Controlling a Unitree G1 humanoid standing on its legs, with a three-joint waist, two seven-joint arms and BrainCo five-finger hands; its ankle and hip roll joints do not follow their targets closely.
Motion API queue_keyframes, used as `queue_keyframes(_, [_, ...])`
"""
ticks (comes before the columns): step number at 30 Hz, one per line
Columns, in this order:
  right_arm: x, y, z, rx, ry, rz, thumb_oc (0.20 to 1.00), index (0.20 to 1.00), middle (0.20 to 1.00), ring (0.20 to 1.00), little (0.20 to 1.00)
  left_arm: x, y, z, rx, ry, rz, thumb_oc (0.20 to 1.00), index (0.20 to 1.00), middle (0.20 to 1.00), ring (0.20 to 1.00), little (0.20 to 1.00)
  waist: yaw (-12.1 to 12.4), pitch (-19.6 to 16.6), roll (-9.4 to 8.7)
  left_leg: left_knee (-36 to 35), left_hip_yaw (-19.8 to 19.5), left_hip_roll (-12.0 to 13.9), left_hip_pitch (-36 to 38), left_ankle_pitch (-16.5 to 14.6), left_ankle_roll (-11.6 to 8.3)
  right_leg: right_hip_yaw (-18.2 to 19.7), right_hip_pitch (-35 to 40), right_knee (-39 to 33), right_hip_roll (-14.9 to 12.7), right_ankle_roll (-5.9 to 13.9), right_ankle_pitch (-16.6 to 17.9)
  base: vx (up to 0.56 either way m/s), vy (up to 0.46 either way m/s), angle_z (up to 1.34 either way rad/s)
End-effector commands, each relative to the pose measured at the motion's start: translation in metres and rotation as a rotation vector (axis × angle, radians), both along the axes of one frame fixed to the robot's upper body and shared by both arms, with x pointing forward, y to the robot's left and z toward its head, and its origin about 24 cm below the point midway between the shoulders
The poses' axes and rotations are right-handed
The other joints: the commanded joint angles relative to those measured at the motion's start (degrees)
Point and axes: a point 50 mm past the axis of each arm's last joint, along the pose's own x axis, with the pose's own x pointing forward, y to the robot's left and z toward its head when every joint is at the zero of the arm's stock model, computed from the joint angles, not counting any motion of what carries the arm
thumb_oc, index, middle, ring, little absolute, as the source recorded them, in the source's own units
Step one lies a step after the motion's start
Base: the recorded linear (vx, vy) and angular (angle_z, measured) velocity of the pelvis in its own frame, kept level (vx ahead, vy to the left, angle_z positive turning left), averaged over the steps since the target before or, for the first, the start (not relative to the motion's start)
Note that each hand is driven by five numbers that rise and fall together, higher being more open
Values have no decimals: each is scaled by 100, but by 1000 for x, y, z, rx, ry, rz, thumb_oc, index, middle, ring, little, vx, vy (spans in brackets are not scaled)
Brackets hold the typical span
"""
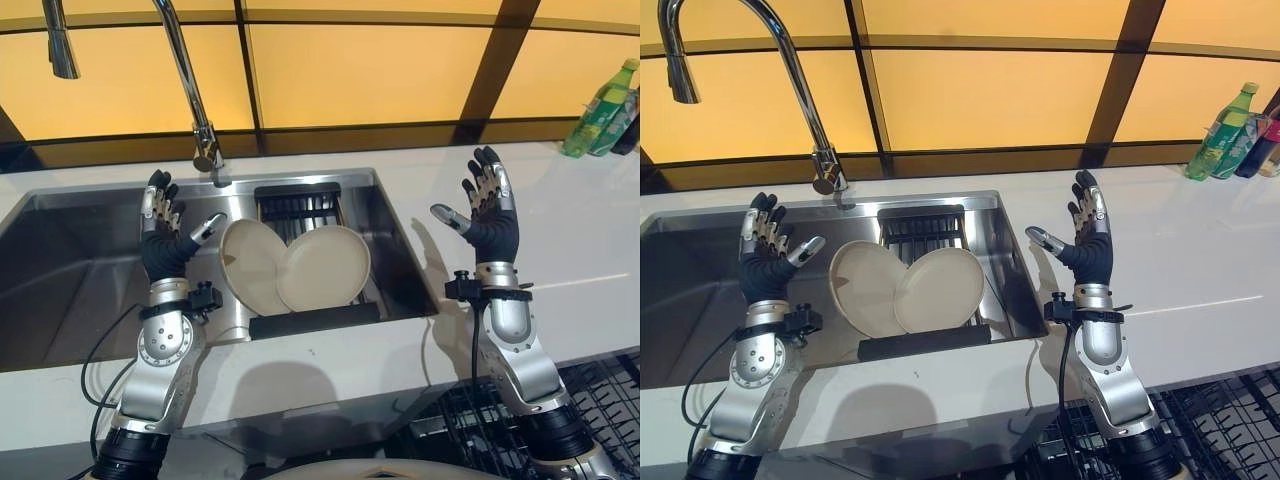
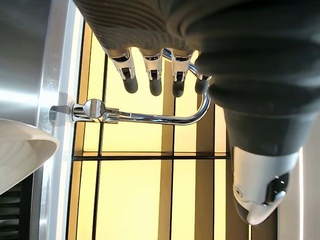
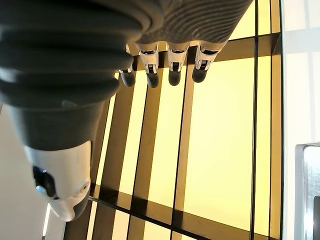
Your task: Pick up plates and place into dishwasher.
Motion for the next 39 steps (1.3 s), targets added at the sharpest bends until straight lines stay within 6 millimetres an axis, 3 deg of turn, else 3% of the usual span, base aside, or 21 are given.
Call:
queue_keyframes(1, [-2,-7,22,10,-110,-3,1000,1000,1000,1000,1000,12,-1,22,13,-101,-25,1000,1000,1000,1000,1000,83,-297,174,-117,241,-159,136,-267,564,186,-712,136,348,-299,436,0,0,0])
queue_keyframes(13, [-2,-10,21,7,-103,-5,1000,1000,1000,1000,1000,13,-1,25,45,-109,-34,1000,1000,1000,1000,1000,61,-295,178,-119,263,-154,156,-298,570,179,-695,123,360,-295,413,0,0,0])
queue_keyframes(21, [-2,-10,20,6,-99,-5,1000,1000,1000,1000,1000,13,6,32,172,-130,25,1000,1000,1000,1000,1000,42,-314,189,-120,286,-144,153,-284,560,179,-694,119,365,-308,409,0,0,0])
queue_keyframes(29, [2,-13,19,-5,-82,4,1000,1000,1000,1000,1000,23,33,47,460,-104,143,1000,1000,1000,1000,1000,-19,-387,252,-125,326,-131,133,-249,537,207,-717,119,369,-315,407,0,0,0])
queue_keyframes(39, [1,-25,21,-28,-57,14,1000,1000,1000,1000,1000,22,82,77,996,-81,428,1000,1000,1000,1000,1000,-92,-449,363,-110,423,-132,59,-202,531,264,-785,110,347,-311,422,17,26,-1])
